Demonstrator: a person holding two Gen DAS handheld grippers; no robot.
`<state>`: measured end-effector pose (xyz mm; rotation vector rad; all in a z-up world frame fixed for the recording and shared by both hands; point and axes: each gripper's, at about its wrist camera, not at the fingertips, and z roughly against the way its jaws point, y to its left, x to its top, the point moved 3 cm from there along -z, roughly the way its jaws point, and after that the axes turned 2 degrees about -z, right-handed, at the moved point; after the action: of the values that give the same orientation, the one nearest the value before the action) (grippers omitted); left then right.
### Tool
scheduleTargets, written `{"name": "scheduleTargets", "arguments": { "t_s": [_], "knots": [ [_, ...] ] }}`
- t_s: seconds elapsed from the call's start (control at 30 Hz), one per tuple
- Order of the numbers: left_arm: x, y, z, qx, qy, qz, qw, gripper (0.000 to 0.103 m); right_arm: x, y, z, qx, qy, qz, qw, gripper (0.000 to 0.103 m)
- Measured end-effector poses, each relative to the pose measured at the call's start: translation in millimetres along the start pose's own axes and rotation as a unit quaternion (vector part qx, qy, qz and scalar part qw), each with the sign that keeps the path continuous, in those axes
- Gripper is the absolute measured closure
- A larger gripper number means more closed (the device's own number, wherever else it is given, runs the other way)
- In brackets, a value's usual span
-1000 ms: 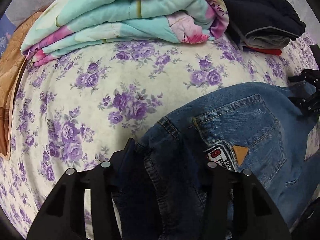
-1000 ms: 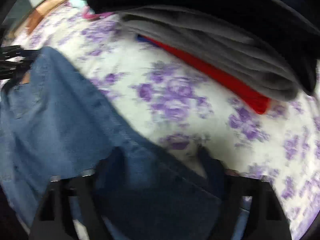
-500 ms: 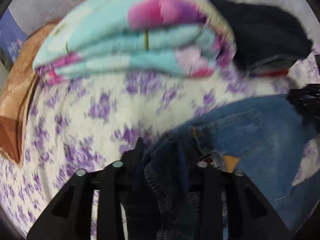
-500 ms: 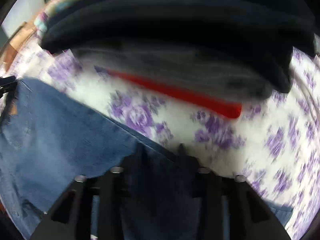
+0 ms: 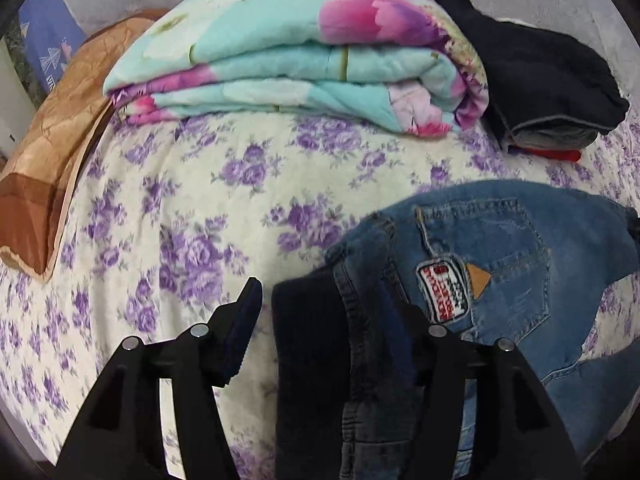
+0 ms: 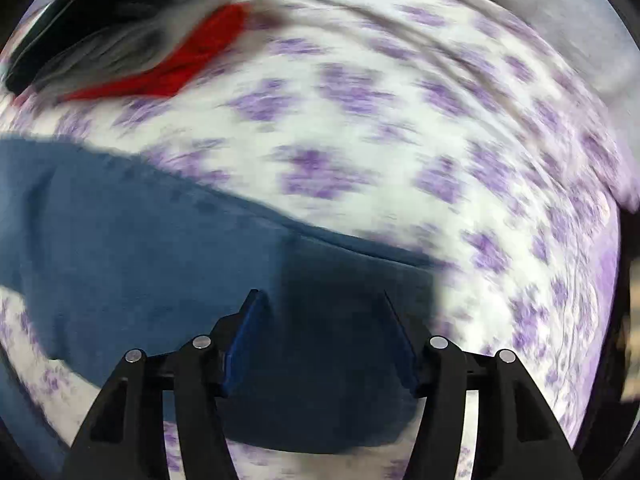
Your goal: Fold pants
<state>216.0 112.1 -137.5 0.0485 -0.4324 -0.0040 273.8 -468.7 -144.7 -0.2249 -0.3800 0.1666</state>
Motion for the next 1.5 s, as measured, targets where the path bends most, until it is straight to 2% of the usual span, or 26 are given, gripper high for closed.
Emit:
{"name": "scheduleTargets", "arguments": {
  "t_s": [0.03, 0.07, 0.13, 0.17, 0.23, 0.27, 0.3, 0.33, 0.37, 0.5, 0.53, 0.57, 0.63, 0.67, 0.73, 0.83, 0.9, 0.93, 0.97, 1.07, 1.13, 1.2, 1.3, 1.37, 1.43, 1.5],
  "knots": [
    [-2, -2, -1, -0.002, 0.002, 0.000, 1.0000, 0.046, -1, -15, 4, 0.019, -0.013, -0.034, 0.999, 0.036],
    [-4, -4, 0, -0.003, 0.002, 0.000, 1.0000, 0.046, -4, -33, 7, 0.019, -0.029, -0.072, 0.997, 0.030],
    [-8, -9, 3, -0.008, -0.001, 0.006, 0.9999, 0.046, 3, -42, 1, 0.005, -0.028, -0.103, 0.994, 0.029],
    [-11, -11, 3, -0.017, -0.004, 0.018, 0.9997, 0.046, 6, -41, -9, 0.016, -0.016, -0.117, 0.993, 0.037],
    [-14, -15, 2, -0.025, -0.006, 0.036, 0.9990, 0.046, 3, -35, -26, 0.070, 0.012, -0.135, 0.988, 0.051],
    [-15, -18, 1, -0.021, -0.008, 0.040, 0.9990, 0.046, 3, -31, -29, 0.062, 0.012, -0.127, 0.990, 0.055],
    [-16, -20, 0, -0.017, -0.008, 0.039, 0.9991, 0.046, 5, -30, -31, 0.066, 0.009, -0.119, 0.991, 0.065],
    [-17, -22, -1, -0.013, -0.006, 0.036, 0.9993, 0.046, 7, -30, -31, 0.080, 0.010, -0.121, 0.989, 0.083],
    [-18, -23, -2, -0.010, -0.004, 0.033, 0.9994, 0.046, 9, -32, -28, 0.087, 0.010, -0.128, 0.988, 0.088],
    [-16, -18, 2, -0.009, -0.007, 0.031, 0.9995, 0.046, 25, -59, -10, 0.071, -0.036, -0.163, 0.983, 0.088],
    [-14, -15, 3, -0.008, -0.008, 0.030, 0.9995, 0.046, 29, -60, -12, 0.062, -0.036, -0.167, 0.983, 0.087],
    [-12, -12, 2, -0.005, -0.009, 0.028, 0.9996, 0.046, 32, -57, -23, 0.030, -0.024, -0.157, 0.987, 0.076],
    [-8, -8, -1, -0.006, -0.004, 0.023, 0.9997, 0.046, 25, -49, -46, -0.018, 0.019, -0.129, 0.991, 0.047],
    [-5, -6, -5, -0.003, 0.002, 0.013, 0.9999, 0.046, 28, -46, -49, -0.048, 0.020, -0.111, 0.993, 0.042],
    [0, -5, -10, -0.001, 0.007, -0.006, 1.0000, 0.046, 40, -44, -37, -0.073, 0.009, -0.101, 0.992, 0.041],
    [10, -2, -16, -0.022, 0.010, -0.024, 0.9994, 0.046, 61, -33, -1, -0.096, -0.055, -0.091, 0.990, 0.035],
    [15, -1, -22, -0.038, 0.017, -0.034, 0.9986, 0.046, 73, -12, 23, -0.042, -0.098, -0.059, 0.993, 0.028],
    [17, -2, -26, -0.046, 0.022, -0.041, 0.9978, 0.046, 80, 8, 29, 0.020, -0.106, -0.034, 0.994, 0.028],
    [19, -3, -29, -0.059, 0.026, -0.050, 0.9967, 0.046, 82, 29, 34, 0.062, -0.108, -0.008, 0.992, 0.028],
    [22, -7, -36, -0.093, 0.047, -0.068, 0.9922, 0.046, 93, 96, 27, 0.170, -0.080, 0.083, 0.979, 0.028],
    [24, -10, -42, -0.110, 0.070, -0.090, 0.9873, 0.053, 90, 139, 20, 0.210, -0.039, 0.133, 0.968, 0.029],
    [28, -12, -45, -0.127, 0.086, -0.101, 0.9830, 0.065, 93, 173, 12, 0.223, -0.018, 0.178, 0.958, 0.030],
    [34, -12, -49, -0.136, 0.103, -0.106, 0.9796, 0.067, 99, 208, -2, 0.200, -0.011, 0.239, 0.950, 0.030],
    [33, -13, -53, -0.136, 0.107, -0.109, 0.9789, 0.067, 99, 228, -21, 0.196, 0.018, 0.270, 0.943, 0.047],
    [33, -14, -59, -0.131, 0.111, -0.104, 0.9797, 0.064, 94, 241, -23, 0.183, 0.016, 0.289, 0.940, 0.050],
    [31, -16, -62, -0.122, 0.105, -0.103, 0.9816, 0.064, 95, 244, -20, 0.196, 0.026, 0.286, 0.938, 0.071]
  ]
}}
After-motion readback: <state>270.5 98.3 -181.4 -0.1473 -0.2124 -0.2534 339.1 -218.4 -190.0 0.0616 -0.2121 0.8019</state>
